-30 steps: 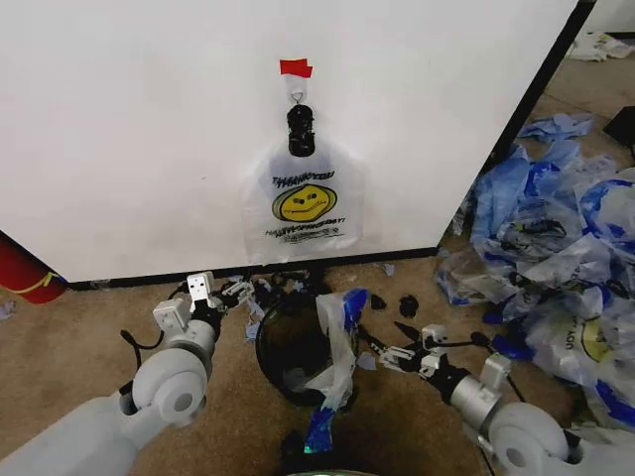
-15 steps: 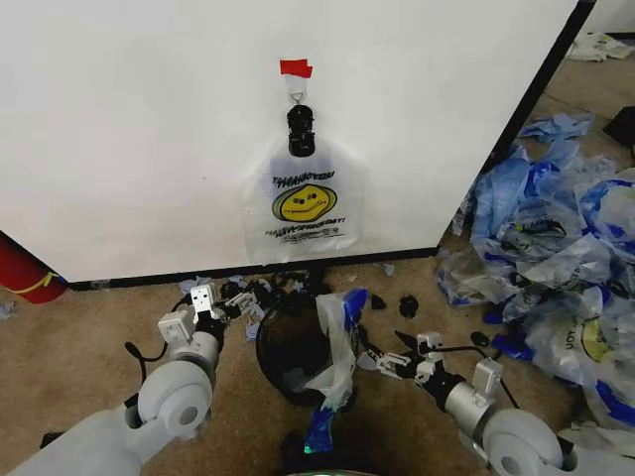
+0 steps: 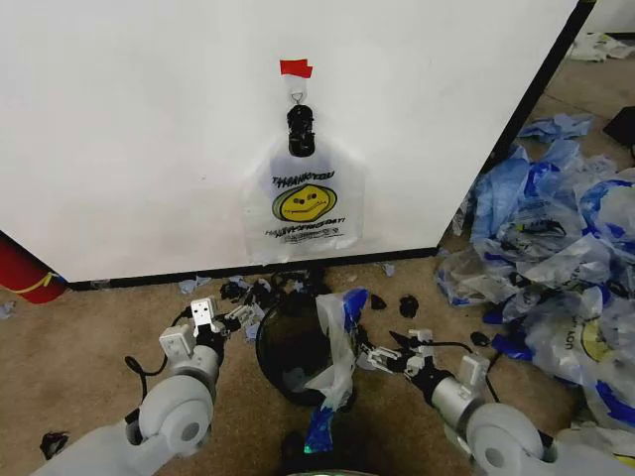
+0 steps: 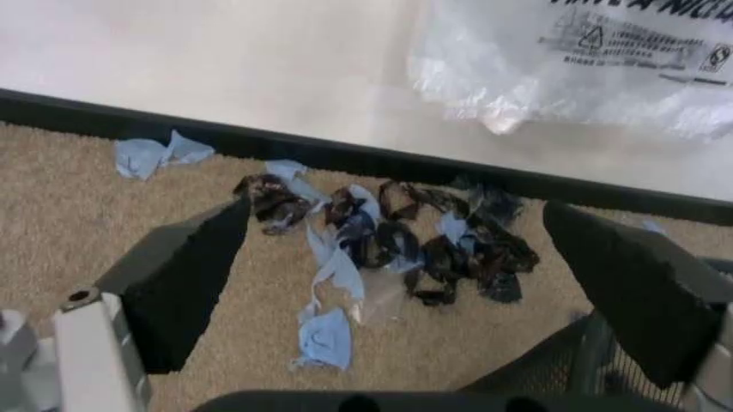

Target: Pick up the garbage bag from the wall and place it over the trash bin.

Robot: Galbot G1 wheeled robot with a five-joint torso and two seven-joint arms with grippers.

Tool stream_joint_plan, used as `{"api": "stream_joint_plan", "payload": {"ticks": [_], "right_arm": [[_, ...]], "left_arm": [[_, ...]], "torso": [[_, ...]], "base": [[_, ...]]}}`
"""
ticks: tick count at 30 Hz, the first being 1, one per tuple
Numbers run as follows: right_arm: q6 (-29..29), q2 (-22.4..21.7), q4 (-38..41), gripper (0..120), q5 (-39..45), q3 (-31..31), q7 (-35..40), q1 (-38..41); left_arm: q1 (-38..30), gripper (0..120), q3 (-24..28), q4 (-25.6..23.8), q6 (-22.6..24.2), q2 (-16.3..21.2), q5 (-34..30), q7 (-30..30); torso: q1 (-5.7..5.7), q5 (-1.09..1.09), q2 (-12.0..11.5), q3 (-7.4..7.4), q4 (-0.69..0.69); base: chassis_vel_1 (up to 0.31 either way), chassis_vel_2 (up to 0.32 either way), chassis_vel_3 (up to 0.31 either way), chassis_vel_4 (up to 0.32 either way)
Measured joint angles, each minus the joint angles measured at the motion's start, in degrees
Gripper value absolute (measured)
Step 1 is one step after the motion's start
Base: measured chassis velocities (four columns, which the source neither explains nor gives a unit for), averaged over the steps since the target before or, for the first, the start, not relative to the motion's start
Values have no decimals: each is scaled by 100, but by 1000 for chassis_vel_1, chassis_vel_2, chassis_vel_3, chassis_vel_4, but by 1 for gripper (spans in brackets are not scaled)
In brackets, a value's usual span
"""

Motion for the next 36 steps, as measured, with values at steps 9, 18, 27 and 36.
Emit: {"api": "stream_joint_plan", "payload": {"ticks": [9, 18, 27, 36], "right_arm": [[-541, 213, 241, 100, 464, -413, 1055, 479], [-583, 238, 351, 100, 572, -346, 1150, 415], [-580, 61, 597, 100, 458, 137, 1069, -117], [-551, 161, 504, 100, 277, 67, 1049, -187]], "left_arm": [[281, 100, -96, -37, -55, -66, 177, -1], [320, 100, -91, -12, -63, -146, 244, -1], [369, 100, -40, 37, -56, -242, 319, 3], [424, 100, -28, 41, -41, -285, 357, 9]], "torso": [[0, 1, 0, 0, -1], [0, 2, 0, 0, -1], [0, 0, 0, 0, -1], [0, 0, 0, 0, -1]], "base": [[0, 0, 0, 0], [0, 0, 0, 0], [0, 0, 0, 0], [0, 0, 0, 0]]}}
